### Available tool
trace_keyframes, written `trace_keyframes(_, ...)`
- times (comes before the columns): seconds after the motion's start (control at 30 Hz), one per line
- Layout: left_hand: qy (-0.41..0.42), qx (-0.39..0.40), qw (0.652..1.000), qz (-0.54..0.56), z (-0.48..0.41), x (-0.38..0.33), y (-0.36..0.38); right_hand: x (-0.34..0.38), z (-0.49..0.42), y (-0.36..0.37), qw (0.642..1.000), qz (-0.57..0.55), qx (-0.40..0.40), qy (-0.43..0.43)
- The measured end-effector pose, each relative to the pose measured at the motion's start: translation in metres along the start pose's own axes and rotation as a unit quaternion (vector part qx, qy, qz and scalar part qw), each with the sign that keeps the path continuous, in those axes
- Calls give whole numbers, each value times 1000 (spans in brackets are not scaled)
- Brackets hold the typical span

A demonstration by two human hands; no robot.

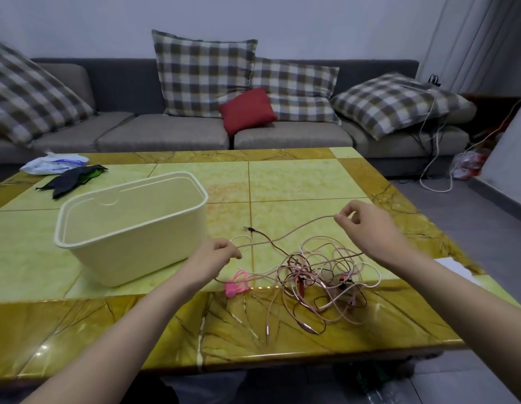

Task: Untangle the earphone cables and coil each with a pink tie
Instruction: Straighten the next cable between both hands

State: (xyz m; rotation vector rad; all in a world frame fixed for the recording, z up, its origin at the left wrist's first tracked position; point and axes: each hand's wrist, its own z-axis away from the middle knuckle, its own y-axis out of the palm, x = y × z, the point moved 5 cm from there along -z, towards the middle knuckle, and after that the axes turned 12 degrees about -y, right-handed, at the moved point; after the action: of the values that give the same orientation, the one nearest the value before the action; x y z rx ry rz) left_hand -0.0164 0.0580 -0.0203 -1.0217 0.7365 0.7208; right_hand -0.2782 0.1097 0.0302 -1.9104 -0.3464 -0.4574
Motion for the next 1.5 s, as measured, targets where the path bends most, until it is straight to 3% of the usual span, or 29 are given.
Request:
trace_keyframes(0.17, 135, -113, 982, 67, 26, -48, -19, 4, 1, 0, 998, 51, -31, -8)
trace_keyframes(0.27, 200, -137, 970, 35, 41, -72, -29, 9, 2, 7, 997, 76, -9, -19)
trace_keyframes(0.43, 164, -44, 985, -41, 40, -83, -10, 48, 10, 29, 992, -28, 81, -89)
trace_keyframes(0.53, 159, -63, 977, -126, 40, -82, -3, 82, 19, 23, 982, -90, 60, -152)
trace_keyframes(0.67, 160, -46, 962, -219, 36, -79, 12, 121, 32, 13, 966, -42, 49, -250)
trace_keyframes(0.77, 164, -43, 958, -233, 33, -77, 16, 121, 34, 24, 971, -55, 108, -208)
trace_keyframes(0.9, 140, -37, 981, -129, 28, -64, 5, 101, 27, 25, 977, -23, 130, -165)
trace_keyframes(1.1, 92, -22, 990, -105, 14, -24, -6, 39, 14, -8, 999, -32, -17, -33)
trace_keyframes(1.23, 83, -28, 993, -73, 5, -5, -7, -4, 13, -25, 997, 10, -66, 27)
trace_keyframes(1.3, 106, -42, 993, -41, 5, -11, -6, -19, 19, -21, 997, 20, -41, 54)
trace_keyframes(1.4, 157, -75, 985, -16, 11, -34, -5, -29, 27, 0, 993, 56, 76, 75)
trace_keyframes(1.5, 200, -74, 976, -51, 19, -59, 3, -7, 33, 12, 993, 48, 109, 27)
